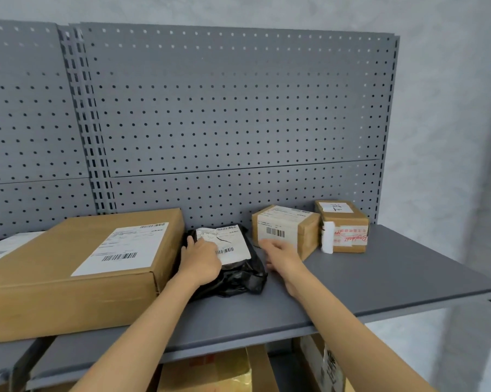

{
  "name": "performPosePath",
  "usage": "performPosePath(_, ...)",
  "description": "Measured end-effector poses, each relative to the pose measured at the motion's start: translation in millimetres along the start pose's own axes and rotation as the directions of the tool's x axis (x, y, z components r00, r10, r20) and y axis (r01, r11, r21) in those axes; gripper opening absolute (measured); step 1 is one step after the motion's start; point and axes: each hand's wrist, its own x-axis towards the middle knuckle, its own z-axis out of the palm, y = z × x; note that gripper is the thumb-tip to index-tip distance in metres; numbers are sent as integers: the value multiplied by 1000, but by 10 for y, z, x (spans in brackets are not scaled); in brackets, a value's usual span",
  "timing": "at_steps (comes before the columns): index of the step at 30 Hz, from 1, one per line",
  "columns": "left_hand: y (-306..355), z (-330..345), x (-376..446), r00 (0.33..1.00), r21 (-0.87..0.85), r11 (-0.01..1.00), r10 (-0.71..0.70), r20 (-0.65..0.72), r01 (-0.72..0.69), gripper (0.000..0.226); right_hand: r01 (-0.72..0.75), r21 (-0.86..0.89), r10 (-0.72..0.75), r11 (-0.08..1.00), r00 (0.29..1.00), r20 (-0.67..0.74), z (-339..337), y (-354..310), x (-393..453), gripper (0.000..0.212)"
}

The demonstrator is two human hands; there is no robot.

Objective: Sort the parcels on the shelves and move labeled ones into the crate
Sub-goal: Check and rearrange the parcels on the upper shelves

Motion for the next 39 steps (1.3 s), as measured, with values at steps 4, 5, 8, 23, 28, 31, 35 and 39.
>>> performPosePath(4, 254, 3, 136, 984, -151, 980, 111, -141, -132, 52, 25, 116, 11, 993, 954, -300, -231, -53, 6, 19)
performPosePath(5, 354, -7, 184, 978, -247, 954, 132, -161, -169, 54, 43, 137, 8, 990, 935, -354, -285, -81, -18, 18)
performPosePath(8, 642, 7, 354, 973, -405, 891, 140, -182, -204, 58, 26, 126, 23, 992, 928, -372, -452, -147, -97, 19)
performPosePath(23, 886, 165, 703, 993, -745, 663, -16, -116, -77, 18, 97, 95, -95, 991, 995, -27, -790, -46, -6, 47)
performPosePath(28, 947, 81, 473, 974, -854, 492, -45, -221, -171, 10, 158, 183, -155, 970, 988, -28, -941, -70, 108, 56)
performPosePath(31, 976, 129, 312, 973, -887, 436, -96, -212, -150, 25, 188, 184, -188, 965, 982, -15, -1032, -119, 165, 65)
performPosePath(35, 985, 190, 189, 963, -906, 406, -173, -208, -122, 22, 202, 129, -214, 971, 973, 88, -1094, -131, 195, 65)
performPosePath(39, 958, 213, 168, 962, -903, 427, -222, -161, -53, 27, 156, 72, -167, 985, 971, 174, -1092, -111, 246, 67)
